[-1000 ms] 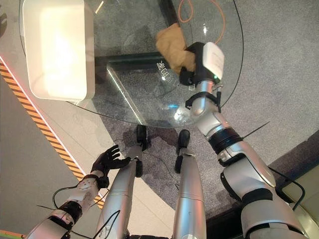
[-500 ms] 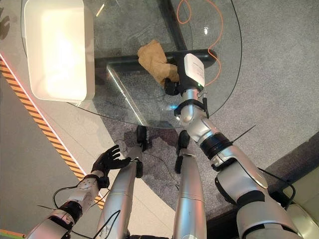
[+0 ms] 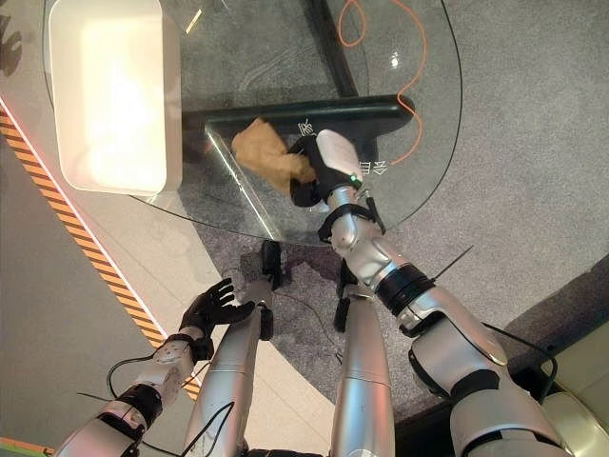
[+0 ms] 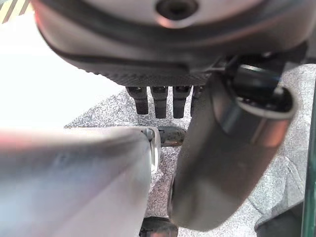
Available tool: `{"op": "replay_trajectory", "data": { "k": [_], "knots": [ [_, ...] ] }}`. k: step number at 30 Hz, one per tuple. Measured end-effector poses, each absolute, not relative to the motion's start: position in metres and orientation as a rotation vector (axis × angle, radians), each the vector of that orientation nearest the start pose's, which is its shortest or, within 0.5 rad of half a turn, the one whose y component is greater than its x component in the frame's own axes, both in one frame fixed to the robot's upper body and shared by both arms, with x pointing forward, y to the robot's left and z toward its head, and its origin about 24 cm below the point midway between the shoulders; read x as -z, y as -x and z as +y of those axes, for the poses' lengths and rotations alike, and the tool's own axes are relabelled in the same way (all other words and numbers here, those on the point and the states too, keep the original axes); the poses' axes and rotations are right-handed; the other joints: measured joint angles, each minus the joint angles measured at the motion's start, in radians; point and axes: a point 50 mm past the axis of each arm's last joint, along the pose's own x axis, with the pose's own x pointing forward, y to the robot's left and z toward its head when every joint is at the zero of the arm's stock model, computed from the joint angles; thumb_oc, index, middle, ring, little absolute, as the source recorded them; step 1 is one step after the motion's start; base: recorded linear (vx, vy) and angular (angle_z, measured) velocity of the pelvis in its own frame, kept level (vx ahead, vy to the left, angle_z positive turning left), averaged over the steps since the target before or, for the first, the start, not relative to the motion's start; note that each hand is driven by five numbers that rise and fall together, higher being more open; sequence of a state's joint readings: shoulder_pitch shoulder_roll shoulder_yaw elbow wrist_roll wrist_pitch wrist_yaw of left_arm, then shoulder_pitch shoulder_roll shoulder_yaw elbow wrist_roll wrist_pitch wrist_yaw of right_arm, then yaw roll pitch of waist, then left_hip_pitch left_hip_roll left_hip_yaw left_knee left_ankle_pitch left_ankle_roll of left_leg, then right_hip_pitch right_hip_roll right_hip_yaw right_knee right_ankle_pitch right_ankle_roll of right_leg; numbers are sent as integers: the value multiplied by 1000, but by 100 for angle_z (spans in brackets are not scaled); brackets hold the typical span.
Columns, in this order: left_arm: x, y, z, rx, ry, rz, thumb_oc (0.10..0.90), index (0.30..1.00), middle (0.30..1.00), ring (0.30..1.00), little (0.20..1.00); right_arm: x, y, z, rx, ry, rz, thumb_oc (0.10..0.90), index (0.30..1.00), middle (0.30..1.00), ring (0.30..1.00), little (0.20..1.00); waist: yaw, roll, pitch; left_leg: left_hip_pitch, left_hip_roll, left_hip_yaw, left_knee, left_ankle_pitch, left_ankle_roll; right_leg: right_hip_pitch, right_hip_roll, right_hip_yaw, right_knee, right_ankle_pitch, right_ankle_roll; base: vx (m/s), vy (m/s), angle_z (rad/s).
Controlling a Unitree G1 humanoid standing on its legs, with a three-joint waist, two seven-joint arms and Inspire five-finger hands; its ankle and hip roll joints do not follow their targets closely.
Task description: Wipe the table with a cloth and put it in the basket.
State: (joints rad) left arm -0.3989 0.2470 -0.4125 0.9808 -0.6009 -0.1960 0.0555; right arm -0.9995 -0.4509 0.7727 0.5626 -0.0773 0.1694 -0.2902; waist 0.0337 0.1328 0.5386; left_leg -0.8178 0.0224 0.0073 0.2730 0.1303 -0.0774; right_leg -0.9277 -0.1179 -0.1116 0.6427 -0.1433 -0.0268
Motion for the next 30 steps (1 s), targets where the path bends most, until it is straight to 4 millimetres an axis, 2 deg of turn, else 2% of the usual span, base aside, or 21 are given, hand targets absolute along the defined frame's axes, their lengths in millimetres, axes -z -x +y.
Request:
{"op": "replay_trajectory", "data": {
  "k": [15,18,19,22,24,30],
  "knots": [
    [53,-289,168,13,55,462,800,900,900,900,900,-166,-386,-93,-156,1001,-292,100,300,300,300,200,17,0,0,0,0,-2,-2,3,-3,0,-4,-6,1,-1,-1,0,0,0],
    [51,-290,170,-52,149,445,800,900,900,900,900,-165,-386,-93,-142,998,-295,100,300,300,300,200,18,0,0,0,-1,-2,2,3,-3,2,-5,-6,4,0,-1,0,0,0],
    [49,-292,172,-124,236,429,800,900,900,900,900,-164,-386,-94,-133,992,-294,100,300,300,300,200,19,0,0,0,-2,-3,5,3,-3,2,-6,-7,10,0,-1,9,4,4],
    [40,-297,187,-317,410,355,800,900,900,900,900,-161,-386,-97,-108,957,-276,100,300,300,300,200,21,0,0,6,-6,-5,8,3,-3,5,-12,-7,21,-1,-1,7,-7,5],
    [28,-301,206,-473,521,274,800,900,900,900,900,-158,-388,-99,-89,948,-262,100,300,300,300,200,24,0,0,16,-9,-7,7,2,0,13,-15,-8,22,-5,-1,1,0,4],
    [-6,-306,258,-717,578,81,800,900,900,900,900,-158,-389,-106,-41,875,-234,100,300,300,300,200,31,0,0,19,-10,-12,14,0,-3,18,-16,-5,28,-10,-1,1,4,2]
  ]
}}
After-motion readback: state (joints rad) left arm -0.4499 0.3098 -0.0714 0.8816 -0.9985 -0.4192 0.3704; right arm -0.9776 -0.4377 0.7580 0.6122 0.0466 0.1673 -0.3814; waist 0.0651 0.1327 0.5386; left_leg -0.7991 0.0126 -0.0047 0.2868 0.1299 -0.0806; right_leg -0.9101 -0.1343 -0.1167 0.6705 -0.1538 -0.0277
